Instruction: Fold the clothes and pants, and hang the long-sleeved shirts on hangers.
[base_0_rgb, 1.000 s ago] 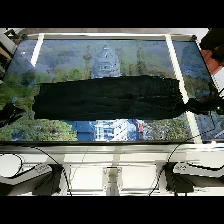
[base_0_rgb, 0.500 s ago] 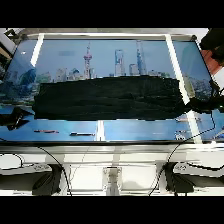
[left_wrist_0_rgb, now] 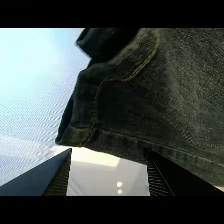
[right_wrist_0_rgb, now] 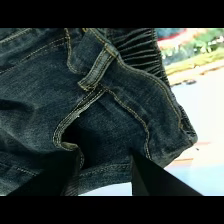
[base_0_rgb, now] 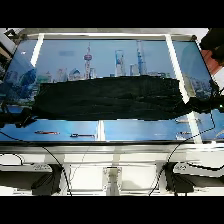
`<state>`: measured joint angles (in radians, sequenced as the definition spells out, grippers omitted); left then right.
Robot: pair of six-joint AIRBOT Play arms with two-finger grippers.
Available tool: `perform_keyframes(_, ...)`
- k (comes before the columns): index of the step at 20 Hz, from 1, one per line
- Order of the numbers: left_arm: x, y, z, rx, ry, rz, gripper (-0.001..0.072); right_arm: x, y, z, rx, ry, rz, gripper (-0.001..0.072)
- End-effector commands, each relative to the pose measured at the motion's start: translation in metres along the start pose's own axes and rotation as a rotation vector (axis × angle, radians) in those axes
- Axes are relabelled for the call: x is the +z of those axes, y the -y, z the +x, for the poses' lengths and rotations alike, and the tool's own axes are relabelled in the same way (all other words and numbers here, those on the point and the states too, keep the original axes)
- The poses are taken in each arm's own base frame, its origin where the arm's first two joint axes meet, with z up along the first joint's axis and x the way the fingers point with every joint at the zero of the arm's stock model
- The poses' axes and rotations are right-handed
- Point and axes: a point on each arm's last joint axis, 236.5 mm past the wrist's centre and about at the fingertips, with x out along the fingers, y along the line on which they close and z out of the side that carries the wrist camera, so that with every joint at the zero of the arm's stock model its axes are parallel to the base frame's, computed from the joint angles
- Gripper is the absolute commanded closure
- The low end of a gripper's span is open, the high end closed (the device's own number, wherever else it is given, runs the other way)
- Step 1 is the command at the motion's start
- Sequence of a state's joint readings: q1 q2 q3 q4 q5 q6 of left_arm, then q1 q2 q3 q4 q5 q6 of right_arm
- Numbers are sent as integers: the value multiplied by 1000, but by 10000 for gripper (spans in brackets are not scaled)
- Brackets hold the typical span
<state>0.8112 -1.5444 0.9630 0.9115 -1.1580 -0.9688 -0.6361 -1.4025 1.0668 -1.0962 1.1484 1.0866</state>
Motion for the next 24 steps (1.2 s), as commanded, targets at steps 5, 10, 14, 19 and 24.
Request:
perform_keyframes(5, 22, -12, -7, 103, 96, 25, 349, -2, -2, 0, 9, -8, 5, 361)
perform_keyframes(10, 28, 2, 24, 121, 76, 88, 432, 1, -7, 0, 27, 1, 14, 361)
perform_keyframes(14, 42, 18, 26, 128, 134, 104, 684, -3, -6, 0, 23, -12, 10, 361)
perform_keyframes(19, 68, 33, -71, 173, 369, 135, 685, -12, 11, -1, -47, -53, 1, 264)
perform_keyframes(24, 53, 10, -165, 229, 529, 56, 685, -19, 36, 0, -139, -91, -70, 226)
